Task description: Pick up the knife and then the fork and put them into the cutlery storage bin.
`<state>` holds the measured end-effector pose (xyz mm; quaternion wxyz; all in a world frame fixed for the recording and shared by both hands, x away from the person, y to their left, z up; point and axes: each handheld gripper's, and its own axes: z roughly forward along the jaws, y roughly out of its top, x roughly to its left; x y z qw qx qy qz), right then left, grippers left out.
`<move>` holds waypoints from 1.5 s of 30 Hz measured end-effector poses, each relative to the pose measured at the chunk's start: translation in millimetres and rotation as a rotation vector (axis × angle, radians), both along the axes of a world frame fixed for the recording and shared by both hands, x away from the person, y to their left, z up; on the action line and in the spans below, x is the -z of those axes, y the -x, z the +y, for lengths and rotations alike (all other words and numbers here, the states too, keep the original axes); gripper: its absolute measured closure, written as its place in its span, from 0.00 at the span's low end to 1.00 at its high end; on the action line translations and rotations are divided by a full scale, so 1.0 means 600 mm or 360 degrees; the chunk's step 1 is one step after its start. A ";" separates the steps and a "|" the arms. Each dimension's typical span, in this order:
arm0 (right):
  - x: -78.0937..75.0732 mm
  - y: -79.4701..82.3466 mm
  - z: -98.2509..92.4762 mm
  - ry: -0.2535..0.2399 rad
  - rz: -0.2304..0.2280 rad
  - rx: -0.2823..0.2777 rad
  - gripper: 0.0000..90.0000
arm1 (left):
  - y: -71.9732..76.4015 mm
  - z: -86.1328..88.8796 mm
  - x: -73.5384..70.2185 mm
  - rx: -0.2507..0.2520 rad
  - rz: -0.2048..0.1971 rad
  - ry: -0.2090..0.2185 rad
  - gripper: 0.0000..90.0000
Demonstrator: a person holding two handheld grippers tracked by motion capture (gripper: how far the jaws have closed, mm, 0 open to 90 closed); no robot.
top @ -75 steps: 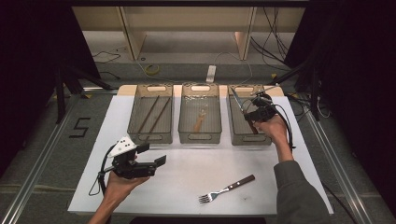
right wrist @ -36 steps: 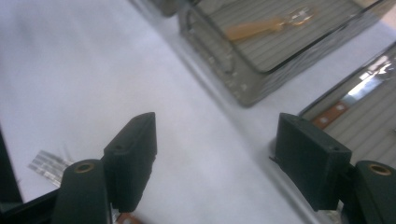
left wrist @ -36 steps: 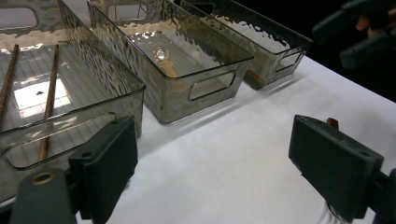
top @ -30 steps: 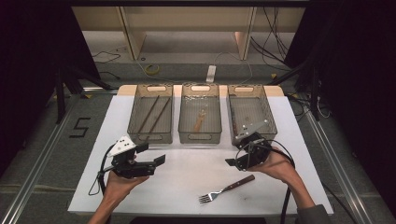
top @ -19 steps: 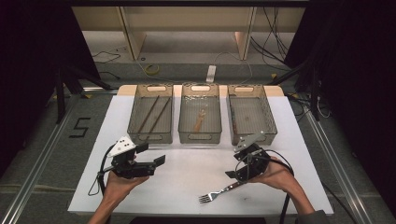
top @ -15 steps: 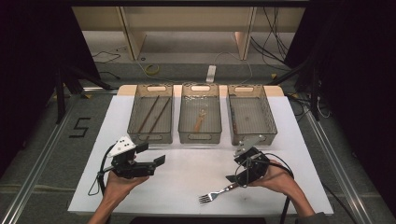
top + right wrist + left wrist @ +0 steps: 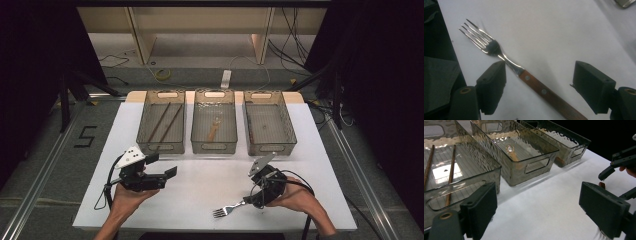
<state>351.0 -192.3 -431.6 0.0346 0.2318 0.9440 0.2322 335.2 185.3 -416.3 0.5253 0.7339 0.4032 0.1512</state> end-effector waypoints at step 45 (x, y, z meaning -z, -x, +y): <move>0.045 0.002 0.020 0.0327 0.0046 -0.0184 0.66 | 0.000 -0.005 0.001 0.0027 -0.0002 -0.0013 0.16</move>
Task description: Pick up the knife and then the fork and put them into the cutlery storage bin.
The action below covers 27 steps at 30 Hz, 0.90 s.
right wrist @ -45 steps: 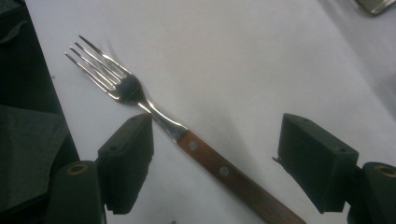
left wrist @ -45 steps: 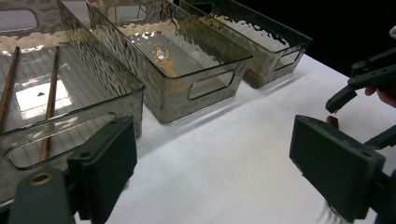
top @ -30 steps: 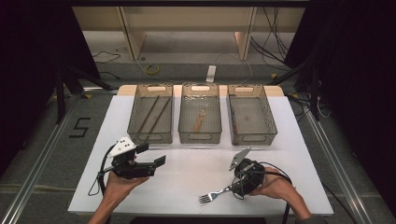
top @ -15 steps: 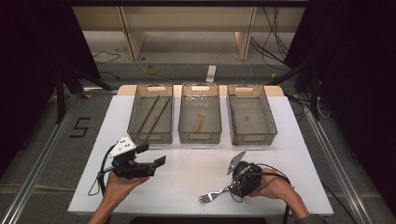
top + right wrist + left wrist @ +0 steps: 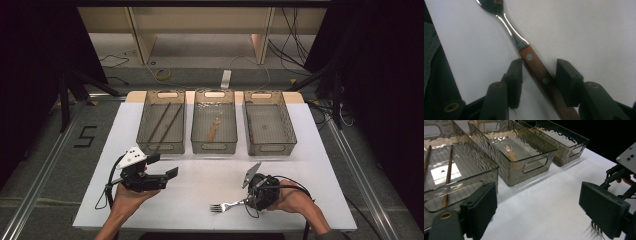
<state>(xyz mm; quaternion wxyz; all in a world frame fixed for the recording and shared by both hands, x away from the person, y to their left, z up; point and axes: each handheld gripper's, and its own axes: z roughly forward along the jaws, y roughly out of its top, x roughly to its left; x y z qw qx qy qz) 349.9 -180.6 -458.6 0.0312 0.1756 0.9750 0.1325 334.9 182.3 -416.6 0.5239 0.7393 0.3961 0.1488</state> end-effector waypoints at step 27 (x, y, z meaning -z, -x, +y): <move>-0.002 0.002 -0.001 -0.0006 0.0031 -0.0014 0.85 | 0.000 0.000 0.000 -0.0015 -0.0003 0.0004 0.16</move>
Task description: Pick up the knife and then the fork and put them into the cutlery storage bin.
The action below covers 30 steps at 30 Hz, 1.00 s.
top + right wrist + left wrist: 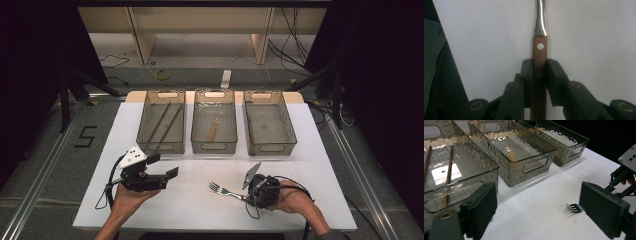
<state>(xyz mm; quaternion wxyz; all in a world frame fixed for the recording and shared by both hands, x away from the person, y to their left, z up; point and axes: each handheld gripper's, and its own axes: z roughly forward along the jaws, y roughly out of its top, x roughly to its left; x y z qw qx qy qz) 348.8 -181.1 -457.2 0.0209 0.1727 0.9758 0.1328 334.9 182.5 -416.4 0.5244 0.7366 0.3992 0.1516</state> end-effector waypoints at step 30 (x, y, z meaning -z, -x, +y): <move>-0.024 -0.013 -0.022 -0.0177 -0.0087 0.0200 0.86 | 0.000 0.004 -0.001 -0.0019 -0.0005 0.0013 0.16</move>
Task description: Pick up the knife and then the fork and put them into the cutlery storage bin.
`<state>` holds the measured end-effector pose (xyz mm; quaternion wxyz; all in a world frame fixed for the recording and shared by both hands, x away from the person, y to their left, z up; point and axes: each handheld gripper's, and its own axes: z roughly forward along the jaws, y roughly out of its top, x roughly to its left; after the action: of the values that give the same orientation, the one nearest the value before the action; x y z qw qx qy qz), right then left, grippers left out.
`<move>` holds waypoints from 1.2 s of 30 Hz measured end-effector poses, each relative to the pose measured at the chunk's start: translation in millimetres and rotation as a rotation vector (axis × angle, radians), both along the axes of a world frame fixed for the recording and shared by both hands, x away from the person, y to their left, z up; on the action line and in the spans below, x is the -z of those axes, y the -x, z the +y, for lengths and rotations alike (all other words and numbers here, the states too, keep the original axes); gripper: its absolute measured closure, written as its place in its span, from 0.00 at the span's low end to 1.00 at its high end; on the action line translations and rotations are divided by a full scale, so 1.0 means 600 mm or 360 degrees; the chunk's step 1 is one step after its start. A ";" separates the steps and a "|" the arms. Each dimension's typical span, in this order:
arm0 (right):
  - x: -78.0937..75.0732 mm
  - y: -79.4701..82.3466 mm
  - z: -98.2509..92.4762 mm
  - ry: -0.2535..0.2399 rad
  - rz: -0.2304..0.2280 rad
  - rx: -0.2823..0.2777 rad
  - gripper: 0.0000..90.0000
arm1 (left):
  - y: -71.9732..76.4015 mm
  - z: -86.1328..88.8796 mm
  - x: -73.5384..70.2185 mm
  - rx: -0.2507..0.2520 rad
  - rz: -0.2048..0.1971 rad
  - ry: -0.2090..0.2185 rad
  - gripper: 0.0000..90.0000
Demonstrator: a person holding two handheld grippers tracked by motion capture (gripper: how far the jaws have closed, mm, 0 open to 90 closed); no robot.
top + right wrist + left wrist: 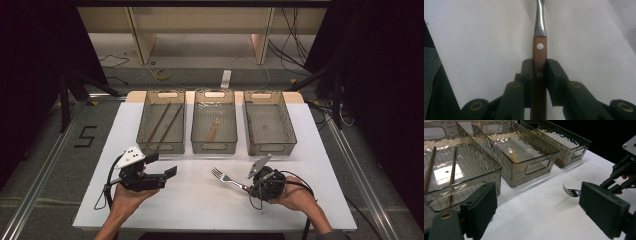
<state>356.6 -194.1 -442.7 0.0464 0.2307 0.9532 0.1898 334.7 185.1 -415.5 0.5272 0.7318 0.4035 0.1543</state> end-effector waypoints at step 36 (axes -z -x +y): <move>-0.055 -0.032 -0.023 -0.0201 -0.0205 0.0166 0.86 | 0.001 0.001 -0.001 -0.0005 -0.0020 0.0007 0.16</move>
<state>375.7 -207.6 -409.5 0.1026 0.2697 0.9211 0.2612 334.0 185.4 -414.9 0.5310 0.7290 0.4017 0.1589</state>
